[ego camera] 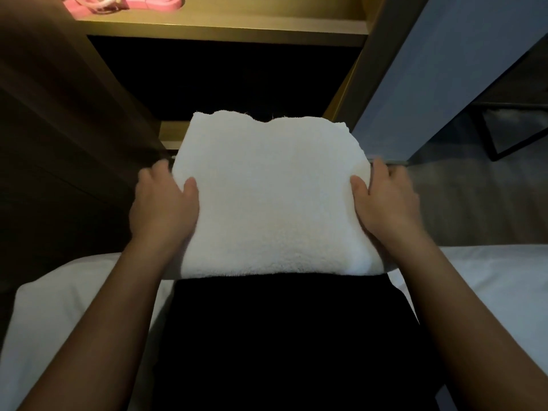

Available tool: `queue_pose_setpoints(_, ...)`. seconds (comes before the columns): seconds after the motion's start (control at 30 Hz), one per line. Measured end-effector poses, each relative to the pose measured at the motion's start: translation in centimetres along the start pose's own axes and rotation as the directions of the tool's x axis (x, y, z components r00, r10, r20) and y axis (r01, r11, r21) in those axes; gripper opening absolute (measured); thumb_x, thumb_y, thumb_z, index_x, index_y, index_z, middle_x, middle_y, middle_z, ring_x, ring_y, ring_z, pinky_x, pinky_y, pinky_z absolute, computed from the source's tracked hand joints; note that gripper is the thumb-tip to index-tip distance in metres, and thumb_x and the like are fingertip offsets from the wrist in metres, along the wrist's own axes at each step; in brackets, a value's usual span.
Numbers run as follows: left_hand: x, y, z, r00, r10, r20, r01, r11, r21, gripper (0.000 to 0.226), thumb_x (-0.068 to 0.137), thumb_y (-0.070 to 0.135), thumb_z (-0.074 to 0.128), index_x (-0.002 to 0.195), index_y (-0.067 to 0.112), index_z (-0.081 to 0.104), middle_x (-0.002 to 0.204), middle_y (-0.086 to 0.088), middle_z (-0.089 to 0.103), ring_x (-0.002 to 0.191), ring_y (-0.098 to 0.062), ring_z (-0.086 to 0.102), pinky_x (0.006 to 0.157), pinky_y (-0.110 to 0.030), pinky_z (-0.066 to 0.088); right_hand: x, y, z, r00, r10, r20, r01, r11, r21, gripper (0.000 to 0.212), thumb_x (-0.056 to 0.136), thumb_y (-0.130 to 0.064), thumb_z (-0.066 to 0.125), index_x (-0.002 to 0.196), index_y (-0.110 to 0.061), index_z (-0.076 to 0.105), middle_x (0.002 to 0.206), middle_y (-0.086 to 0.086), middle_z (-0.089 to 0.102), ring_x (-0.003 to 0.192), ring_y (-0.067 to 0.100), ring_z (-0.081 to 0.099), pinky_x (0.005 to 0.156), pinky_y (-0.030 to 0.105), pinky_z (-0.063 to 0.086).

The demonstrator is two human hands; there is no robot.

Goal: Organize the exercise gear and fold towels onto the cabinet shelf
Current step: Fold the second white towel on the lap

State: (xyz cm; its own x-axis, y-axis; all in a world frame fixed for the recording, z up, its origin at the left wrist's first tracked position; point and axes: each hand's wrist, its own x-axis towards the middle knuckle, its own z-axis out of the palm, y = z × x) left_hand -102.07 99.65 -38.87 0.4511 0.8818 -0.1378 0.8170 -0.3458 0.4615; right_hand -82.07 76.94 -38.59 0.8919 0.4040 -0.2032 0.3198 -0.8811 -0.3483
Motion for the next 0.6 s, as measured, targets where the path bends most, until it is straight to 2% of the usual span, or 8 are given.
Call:
queue_pose_setpoints(0.07,-1.9,1.8,0.2,0.955,0.292,-0.049,-0.29,0.956,0.054,0.06,0.097,0.046,0.037,0.149,0.018,0.025,0.154,-0.006,0.029,0.139,-0.025,0.031,0.109,-0.046,0.033,-1.8,-1.8,0.2,0.975,-0.207,-0.075,0.199,0.975,-0.101,0.063,0.099,-0.052,0.028,0.152,-0.02,0.017,0.159,0.005,0.02,0.146,0.028,0.019,0.116,0.05,0.019)
queue_pose_setpoints(0.13,-4.5,3.4,1.6,0.851,0.509,0.126,-0.523,0.841,0.138,0.064,0.098,0.049,0.022,0.154,0.019,0.016,0.163,-0.003,0.012,0.15,-0.021,0.008,0.12,-0.049,0.011,-4.2,-3.4,1.6,0.906,-0.421,0.031,0.421,0.895,-0.148,0.065,0.1,-0.049,0.021,0.155,-0.018,0.009,0.163,0.001,0.004,0.15,0.024,0.0,0.118,0.05,0.003)
queue_pose_setpoints(0.17,-5.6,3.7,2.7,0.808,0.541,0.233,-0.586,0.779,0.224,0.065,0.099,0.052,0.012,0.155,0.021,0.01,0.164,-0.002,0.002,0.15,-0.02,-0.001,0.121,-0.049,0.002,-5.0,-3.7,2.6,0.875,-0.469,0.121,0.484,0.849,-0.21,0.064,0.1,-0.049,0.017,0.156,-0.019,0.005,0.164,0.0,-0.002,0.15,0.023,-0.007,0.117,0.049,-0.004)
queue_pose_setpoints(0.27,-6.5,2.7,4.5,0.78,0.524,0.342,-0.626,0.659,0.418,0.07,0.094,0.057,-0.002,0.156,0.023,-0.001,0.162,-0.001,-0.013,0.15,-0.021,-0.012,0.12,-0.049,-0.008,-5.8,-2.6,4.5,0.86,-0.467,0.204,0.51,0.78,-0.362,0.064,0.1,-0.053,0.014,0.155,-0.024,-0.003,0.161,-0.005,-0.014,0.148,0.02,-0.018,0.118,0.051,-0.011)
queue_pose_setpoints(0.4,-6.4,1.6,4.1,0.769,0.538,0.346,-0.639,0.633,0.437,0.069,0.094,0.056,0.0,0.156,0.025,0.001,0.163,0.0,-0.011,0.15,-0.023,-0.01,0.119,-0.054,-0.004,-5.7,-0.8,4.1,0.871,-0.451,0.195,0.492,0.788,-0.37,0.063,0.098,-0.058,0.007,0.15,-0.031,-0.017,0.155,-0.009,-0.027,0.144,0.021,-0.025,0.117,0.053,-0.012)
queue_pose_setpoints(0.5,-6.6,0.8,3.3,0.77,0.53,0.355,-0.638,0.645,0.421,0.072,0.089,0.058,-0.012,0.154,0.027,-0.007,0.161,0.002,-0.018,0.149,-0.023,-0.015,0.119,-0.054,-0.005,-6.0,0.1,3.3,0.894,-0.389,0.223,0.446,0.814,-0.372,0.061,0.091,-0.058,-0.005,0.141,-0.034,-0.031,0.149,-0.011,-0.037,0.143,0.021,-0.028,0.117,0.053,-0.013)
queue_pose_setpoints(0.53,-6.7,0.6,2.9,0.751,0.548,0.367,-0.66,0.638,0.398,0.072,0.089,0.059,-0.014,0.153,0.027,-0.009,0.161,0.002,-0.018,0.149,-0.022,-0.016,0.119,-0.053,-0.005,-6.2,0.2,3.0,0.89,-0.396,0.226,0.454,0.816,-0.359,0.061,0.091,-0.056,-0.005,0.143,-0.033,-0.027,0.151,-0.01,-0.034,0.144,0.021,-0.027,0.117,0.052,-0.013)
queue_pose_setpoints(0.6,-6.9,0.2,2.0,0.663,0.629,0.406,-0.748,0.581,0.321,0.07,0.094,0.059,-0.007,0.154,0.023,0.001,0.163,0.0,-0.006,0.15,-0.02,-0.008,0.12,-0.051,-0.001,-7.0,0.3,2.3,0.842,-0.509,0.181,0.54,0.802,-0.257,0.057,0.102,-0.045,0.006,0.154,-0.024,0.004,0.16,-0.004,-0.009,0.149,0.021,-0.008,0.119,0.051,-0.005)
